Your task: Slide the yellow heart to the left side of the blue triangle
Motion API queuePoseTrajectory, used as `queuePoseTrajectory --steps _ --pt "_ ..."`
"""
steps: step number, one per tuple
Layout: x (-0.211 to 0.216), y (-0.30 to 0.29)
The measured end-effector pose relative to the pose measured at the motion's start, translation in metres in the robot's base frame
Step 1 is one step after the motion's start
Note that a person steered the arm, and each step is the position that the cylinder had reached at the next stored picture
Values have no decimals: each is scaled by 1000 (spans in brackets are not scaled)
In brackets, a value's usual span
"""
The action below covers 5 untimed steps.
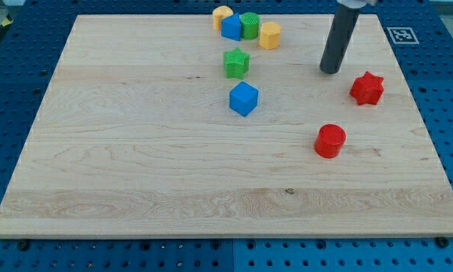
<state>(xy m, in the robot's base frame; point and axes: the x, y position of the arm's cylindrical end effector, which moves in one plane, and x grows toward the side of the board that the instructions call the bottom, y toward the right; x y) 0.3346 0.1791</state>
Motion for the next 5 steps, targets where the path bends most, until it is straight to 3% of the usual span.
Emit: queuePoseTrajectory --steps 2,5 --pt "-73 -6" --pt "-134 -133"
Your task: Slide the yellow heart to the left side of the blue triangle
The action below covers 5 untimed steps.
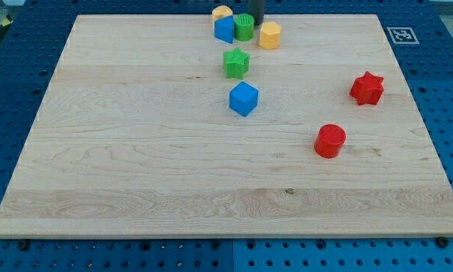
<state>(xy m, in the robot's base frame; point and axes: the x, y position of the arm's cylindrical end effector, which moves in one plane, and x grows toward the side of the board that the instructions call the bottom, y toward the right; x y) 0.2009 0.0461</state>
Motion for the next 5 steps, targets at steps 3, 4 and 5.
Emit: queuePoseTrajectory --steps 3,4,5 --pt "-2 -76" --pt "-2 -100" --pt "-3 -128"
